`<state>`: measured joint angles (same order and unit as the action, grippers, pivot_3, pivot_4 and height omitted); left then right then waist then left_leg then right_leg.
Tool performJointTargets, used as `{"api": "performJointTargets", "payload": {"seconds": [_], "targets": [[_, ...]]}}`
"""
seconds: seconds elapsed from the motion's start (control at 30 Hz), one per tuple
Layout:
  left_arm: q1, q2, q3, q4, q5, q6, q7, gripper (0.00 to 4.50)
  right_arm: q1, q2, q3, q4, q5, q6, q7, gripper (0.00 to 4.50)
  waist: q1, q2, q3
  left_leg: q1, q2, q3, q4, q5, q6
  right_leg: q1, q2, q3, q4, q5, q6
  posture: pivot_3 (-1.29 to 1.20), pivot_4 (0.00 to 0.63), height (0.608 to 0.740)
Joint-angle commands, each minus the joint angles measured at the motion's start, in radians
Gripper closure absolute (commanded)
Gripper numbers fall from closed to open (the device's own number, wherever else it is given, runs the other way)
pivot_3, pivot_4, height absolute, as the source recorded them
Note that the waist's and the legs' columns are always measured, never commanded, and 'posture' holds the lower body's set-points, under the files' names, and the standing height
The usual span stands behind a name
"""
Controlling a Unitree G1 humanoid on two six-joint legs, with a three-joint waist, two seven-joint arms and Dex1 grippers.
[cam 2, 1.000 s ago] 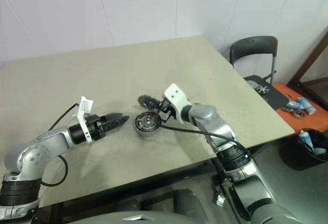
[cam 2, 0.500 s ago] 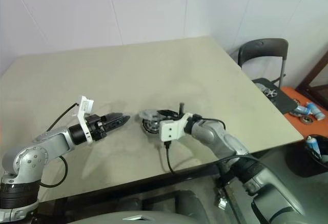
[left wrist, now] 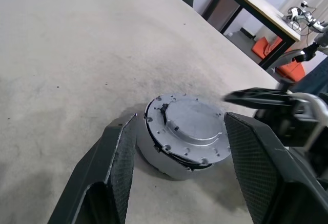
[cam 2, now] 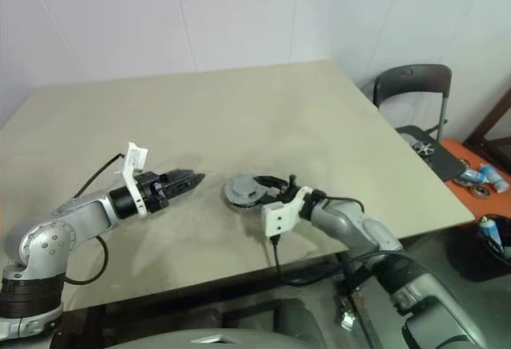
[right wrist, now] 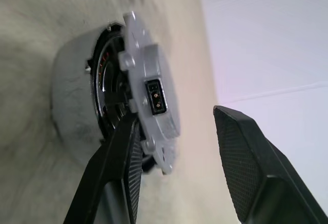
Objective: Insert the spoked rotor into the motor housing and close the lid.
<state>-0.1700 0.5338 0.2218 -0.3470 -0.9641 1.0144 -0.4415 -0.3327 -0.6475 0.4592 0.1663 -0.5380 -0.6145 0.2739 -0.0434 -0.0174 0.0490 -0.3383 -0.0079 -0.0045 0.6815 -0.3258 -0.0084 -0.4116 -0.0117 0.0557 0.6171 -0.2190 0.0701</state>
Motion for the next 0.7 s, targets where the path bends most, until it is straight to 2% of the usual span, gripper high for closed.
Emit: {"api": "performJointTargets", "payload": {"seconds": [0.03,0.27,0.43,0.5,0.57,0.7], "targets": [[-0.031,0.0,0.015,-0.023,-0.017,-0.003,0.006,1.62,-0.01,-0.033,-0.069,0.003,0.007,-0.099,-0.056,2.25,-0.001,0.0,0.0,0.0,0.0,0.0,0.0,0.0,0.0,0.0,0.0,0.0,0.0,0.0,0.0,0.0,0.0,0.74],[-0.029,-0.002,0.02,-0.025,-0.022,-0.004,0.017,1.62,0.014,-0.103,-0.121,0.061,0.02,-0.195,-0.055,2.25,0.0,0.0,0.0,0.001,0.0,0.0,0.0,0.0,0.0,0.0,0.0,0.0,0.001,0.0,0.0,0.0,0.0,0.74],[-0.016,-0.005,0.025,-0.037,-0.028,-0.006,0.025,1.62,0.116,-0.166,-0.106,-0.008,0.206,-0.132,0.141,2.25,0.003,-0.001,0.0,0.001,0.0,-0.001,0.0,0.0,0.0,0.001,0.0,0.0,-0.001,0.0,0.0,0.0,0.0,0.74],[-0.008,-0.004,0.026,-0.046,-0.03,-0.007,0.025,1.62,0.149,-0.168,-0.098,-0.059,0.303,0.006,0.271,2.25,0.0,-0.001,0.001,0.001,0.001,0.0,0.0,0.0,0.001,0.002,0.0,0.0,-0.001,0.0,0.0,0.0,0.0,0.74],[-0.003,-0.001,0.027,-0.049,-0.032,-0.007,0.023,1.62,0.141,-0.124,-0.13,-0.125,0.461,0.32,0.389,2.25,-0.002,-0.001,0.001,0.002,0.001,0.0,0.0,0.0,0.001,0.002,0.0,0.0,0.0,0.0,0.0,0.0,0.0,0.74],[0.005,0.01,0.027,-0.049,-0.031,-0.006,0.011,1.62,-0.048,0.021,-0.217,-0.228,0.77,0.91,0.466,2.25,-0.004,-0.001,0.003,0.004,0.003,0.0,0.002,0.0,0.001,0.005,0.002,0.001,0.004,-0.001,0.001,0.0,0.0,0.74]]}}
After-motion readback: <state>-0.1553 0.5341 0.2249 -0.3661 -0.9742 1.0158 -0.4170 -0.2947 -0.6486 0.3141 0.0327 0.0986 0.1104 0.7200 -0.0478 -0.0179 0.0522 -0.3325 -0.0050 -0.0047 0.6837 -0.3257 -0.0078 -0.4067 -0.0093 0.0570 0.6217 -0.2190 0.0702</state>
